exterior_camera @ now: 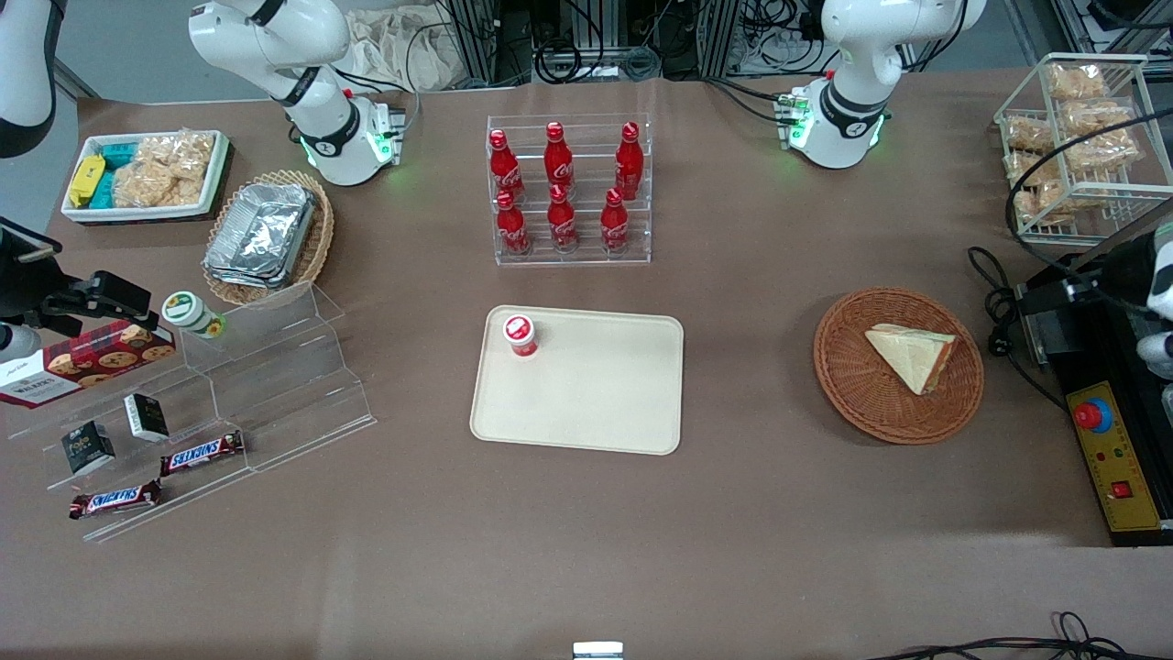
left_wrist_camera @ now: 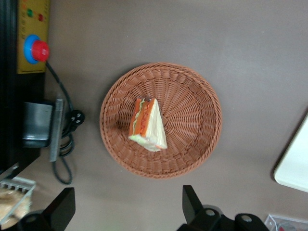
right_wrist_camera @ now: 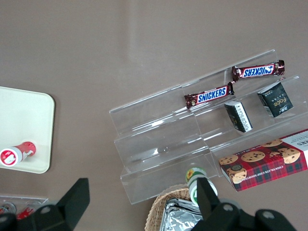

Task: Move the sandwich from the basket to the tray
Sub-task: 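Move the left gripper down over the wrapped sandwich in the wicker basket, then close the left gripper on the wrapped sandwich wedge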

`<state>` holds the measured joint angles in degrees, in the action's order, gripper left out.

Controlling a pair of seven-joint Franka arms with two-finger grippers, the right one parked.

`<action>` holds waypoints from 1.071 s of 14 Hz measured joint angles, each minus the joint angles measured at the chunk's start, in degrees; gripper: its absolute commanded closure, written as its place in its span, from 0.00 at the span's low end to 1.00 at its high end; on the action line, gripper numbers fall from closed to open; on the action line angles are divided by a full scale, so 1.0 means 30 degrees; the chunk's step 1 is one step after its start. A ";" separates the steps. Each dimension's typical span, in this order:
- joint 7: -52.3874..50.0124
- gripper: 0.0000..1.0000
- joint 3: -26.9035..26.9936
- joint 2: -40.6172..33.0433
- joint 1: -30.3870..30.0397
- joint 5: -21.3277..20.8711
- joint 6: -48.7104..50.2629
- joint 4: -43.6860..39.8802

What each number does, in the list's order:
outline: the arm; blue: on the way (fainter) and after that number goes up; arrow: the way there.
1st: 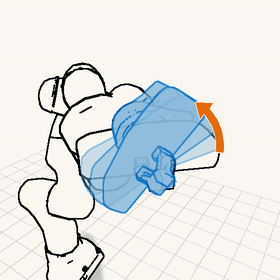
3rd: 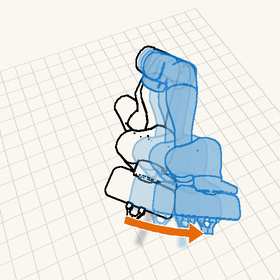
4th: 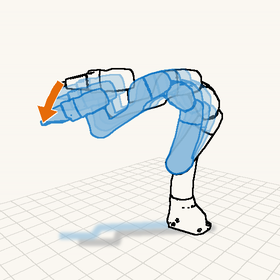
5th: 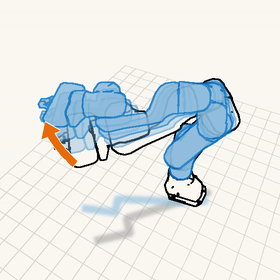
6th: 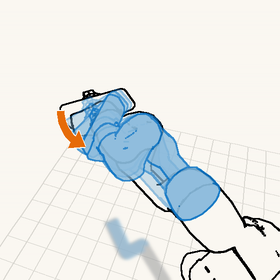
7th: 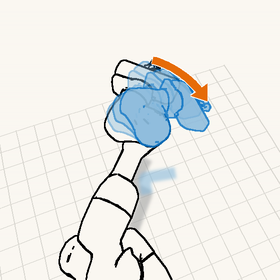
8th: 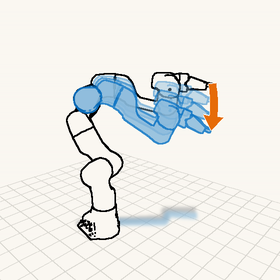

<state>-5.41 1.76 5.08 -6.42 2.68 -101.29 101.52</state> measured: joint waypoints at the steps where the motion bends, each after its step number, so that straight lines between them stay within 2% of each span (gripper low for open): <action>1: -0.0006 0.00 0.0000 0.0121 -0.0122 0.0081 -0.0920 0.0945; 5: -0.0065 0.00 -0.0008 0.0918 -0.0229 0.0681 -0.4499 0.3945; 13: -0.0125 0.00 -0.0020 0.3687 -0.0231 0.1113 -1.0918 0.7397; 14: -0.0125 0.03 -0.0021 0.3980 -0.0230 0.1430 -1.1336 0.7510; 15: -0.0127 0.19 -0.0022 0.4239 -0.0231 0.1697 -1.1631 0.7539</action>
<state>-5.79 1.69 17.80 -7.11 7.77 -136.19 124.13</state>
